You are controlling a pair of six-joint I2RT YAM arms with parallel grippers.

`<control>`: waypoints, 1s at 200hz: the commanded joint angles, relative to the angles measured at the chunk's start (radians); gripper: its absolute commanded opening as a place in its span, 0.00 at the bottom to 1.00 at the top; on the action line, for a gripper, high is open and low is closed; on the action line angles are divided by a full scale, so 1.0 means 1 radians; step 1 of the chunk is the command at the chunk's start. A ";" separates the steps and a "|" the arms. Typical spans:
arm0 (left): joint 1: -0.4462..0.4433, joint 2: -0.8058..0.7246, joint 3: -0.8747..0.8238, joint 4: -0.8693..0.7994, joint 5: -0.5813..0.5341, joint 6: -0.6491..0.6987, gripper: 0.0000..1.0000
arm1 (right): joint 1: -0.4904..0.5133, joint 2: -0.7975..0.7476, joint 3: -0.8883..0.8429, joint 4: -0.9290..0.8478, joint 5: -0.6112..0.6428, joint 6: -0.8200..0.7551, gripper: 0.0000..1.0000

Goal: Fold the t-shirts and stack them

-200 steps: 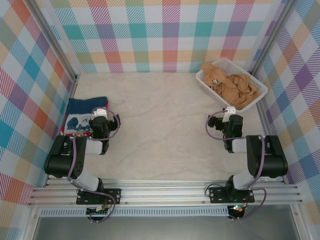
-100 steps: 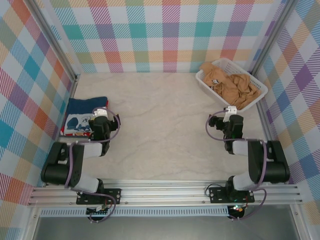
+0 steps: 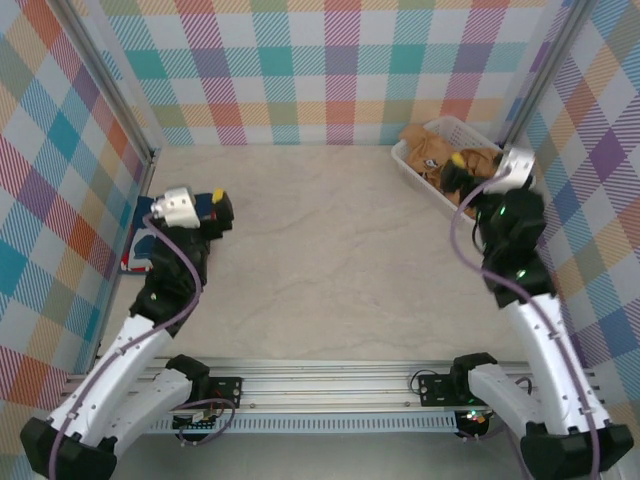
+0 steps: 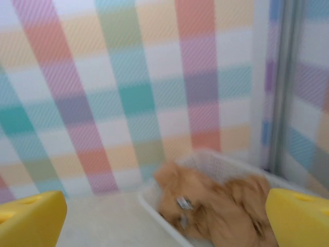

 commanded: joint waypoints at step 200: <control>-0.034 0.772 0.742 -0.401 0.812 -0.705 0.91 | -0.342 1.298 0.884 -0.479 -0.574 0.896 0.60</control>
